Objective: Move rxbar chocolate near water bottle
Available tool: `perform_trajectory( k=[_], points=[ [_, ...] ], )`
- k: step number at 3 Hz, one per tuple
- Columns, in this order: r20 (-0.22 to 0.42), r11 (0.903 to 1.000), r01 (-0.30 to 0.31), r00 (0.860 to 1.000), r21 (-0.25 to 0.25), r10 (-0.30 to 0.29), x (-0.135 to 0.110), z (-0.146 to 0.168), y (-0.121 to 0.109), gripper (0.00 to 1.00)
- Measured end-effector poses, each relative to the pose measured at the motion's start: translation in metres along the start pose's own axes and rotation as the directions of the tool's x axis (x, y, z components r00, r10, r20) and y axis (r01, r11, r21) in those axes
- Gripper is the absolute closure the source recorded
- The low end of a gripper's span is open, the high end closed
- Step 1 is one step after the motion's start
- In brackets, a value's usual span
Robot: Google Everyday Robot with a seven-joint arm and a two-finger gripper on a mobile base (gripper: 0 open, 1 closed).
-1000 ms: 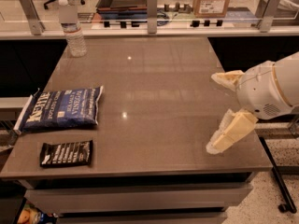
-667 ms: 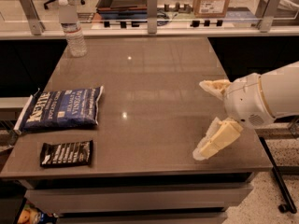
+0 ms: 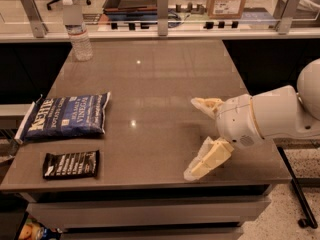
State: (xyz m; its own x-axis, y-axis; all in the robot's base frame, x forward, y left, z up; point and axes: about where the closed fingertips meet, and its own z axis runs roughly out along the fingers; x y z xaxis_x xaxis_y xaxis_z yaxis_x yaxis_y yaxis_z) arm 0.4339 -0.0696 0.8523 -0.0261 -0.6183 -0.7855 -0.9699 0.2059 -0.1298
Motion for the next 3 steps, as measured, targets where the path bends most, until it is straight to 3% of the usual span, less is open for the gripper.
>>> perform_trajectory(
  k=[2,3],
  points=[
    [0.074,0.9976,0.030,0.997,-0.062,-0.026,-0.022,0.046,0.035,0.00],
    [0.075,0.9976,0.031,0.997,-0.062,-0.026,-0.022,0.046,0.035,0.00]
  ],
)
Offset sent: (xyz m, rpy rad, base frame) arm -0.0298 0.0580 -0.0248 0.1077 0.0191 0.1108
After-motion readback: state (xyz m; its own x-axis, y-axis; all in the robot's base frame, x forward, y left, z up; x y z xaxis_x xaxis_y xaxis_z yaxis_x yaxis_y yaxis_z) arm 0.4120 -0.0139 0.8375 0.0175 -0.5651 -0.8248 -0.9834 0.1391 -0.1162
